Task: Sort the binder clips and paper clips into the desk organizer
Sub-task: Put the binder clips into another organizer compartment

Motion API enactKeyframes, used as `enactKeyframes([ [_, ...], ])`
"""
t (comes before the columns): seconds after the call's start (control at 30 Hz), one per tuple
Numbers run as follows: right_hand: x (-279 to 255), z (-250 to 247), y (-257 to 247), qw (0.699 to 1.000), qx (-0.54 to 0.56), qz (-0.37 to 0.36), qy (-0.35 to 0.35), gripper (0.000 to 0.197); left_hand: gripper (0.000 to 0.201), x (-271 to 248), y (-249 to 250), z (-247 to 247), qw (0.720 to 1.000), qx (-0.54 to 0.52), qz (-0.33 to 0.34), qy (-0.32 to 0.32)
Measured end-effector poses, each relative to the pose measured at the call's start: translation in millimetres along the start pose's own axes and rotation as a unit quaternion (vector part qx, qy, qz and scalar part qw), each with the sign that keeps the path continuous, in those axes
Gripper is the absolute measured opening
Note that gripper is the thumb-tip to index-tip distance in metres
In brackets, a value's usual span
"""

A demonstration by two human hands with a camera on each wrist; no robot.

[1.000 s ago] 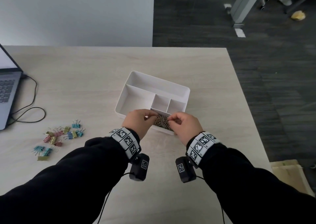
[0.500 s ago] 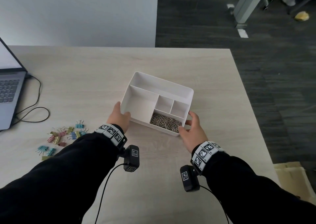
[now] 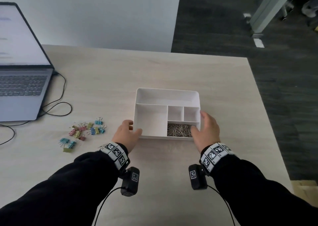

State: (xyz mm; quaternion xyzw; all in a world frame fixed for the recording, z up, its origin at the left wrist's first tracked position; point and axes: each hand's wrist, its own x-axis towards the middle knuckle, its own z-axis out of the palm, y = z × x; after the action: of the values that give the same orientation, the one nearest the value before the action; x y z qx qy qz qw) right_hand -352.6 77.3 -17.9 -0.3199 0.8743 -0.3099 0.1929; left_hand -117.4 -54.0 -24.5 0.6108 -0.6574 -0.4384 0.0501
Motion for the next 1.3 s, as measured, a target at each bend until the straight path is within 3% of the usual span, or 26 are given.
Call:
enactKeyframes([
  [0.07, -3.8, 1.7, -18.2, 0.996, -0.048, -0.052, 0.047, 0.056, 0.044, -1.6, -7.8, -14.9, 0.999, 0.004, 0.039, 0.015],
  [0.13, -8.2, 9.0, -39.2, 0.990, -0.042, -0.130, 0.044, 0.046, 0.035, -1.3, -17.7, -33.2, 0.996, 0.016, 0.081, 0.041],
  [0.27, -25.9, 36.4, -91.6, 0.965, 0.019, -0.235, -0.112, 0.025, 0.025, 2.1, -44.2, -74.9, 0.980, 0.084, 0.134, 0.122],
  [0.4, -49.9, 79.4, -138.7, 0.921, -0.024, -0.311, -0.235, 0.016, 0.047, 4.3, -77.0, -117.1, 0.971, 0.171, 0.045, 0.162],
  [0.57, -62.1, 135.5, -175.6, 0.886, -0.114, -0.265, -0.363, 0.045, 0.083, 11.2, -127.1, -157.9, 0.975, 0.183, -0.068, 0.102],
  [0.7, -52.9, 172.9, -198.3, 0.879, -0.193, -0.216, -0.377, 0.074, 0.100, 20.6, -143.2, -168.2, 0.979, 0.175, -0.092, 0.057],
  [0.83, -37.6, 206.1, -209.6, 0.877, -0.224, -0.210, -0.368, 0.089, 0.103, 32.3, -139.8, -162.1, 0.981, 0.177, -0.069, 0.036],
  [0.97, -29.4, 232.1, -218.1, 0.858, -0.248, -0.242, -0.379, 0.084, 0.088, 42.3, -136.3, -152.8, 0.984, 0.172, -0.031, 0.033],
  [1.17, -39.5, 239.9, -218.9, 0.841, -0.256, -0.299, -0.371, 0.039, 0.049, 42.9, -141.0, -146.6, 0.992, 0.123, 0.025, 0.020],
  [1.3, -46.4, 231.4, -207.4, 0.843, -0.241, -0.307, -0.371, 0.025, 0.033, 35.1, -144.3, -140.7, 0.992, 0.109, 0.061, 0.018],
])
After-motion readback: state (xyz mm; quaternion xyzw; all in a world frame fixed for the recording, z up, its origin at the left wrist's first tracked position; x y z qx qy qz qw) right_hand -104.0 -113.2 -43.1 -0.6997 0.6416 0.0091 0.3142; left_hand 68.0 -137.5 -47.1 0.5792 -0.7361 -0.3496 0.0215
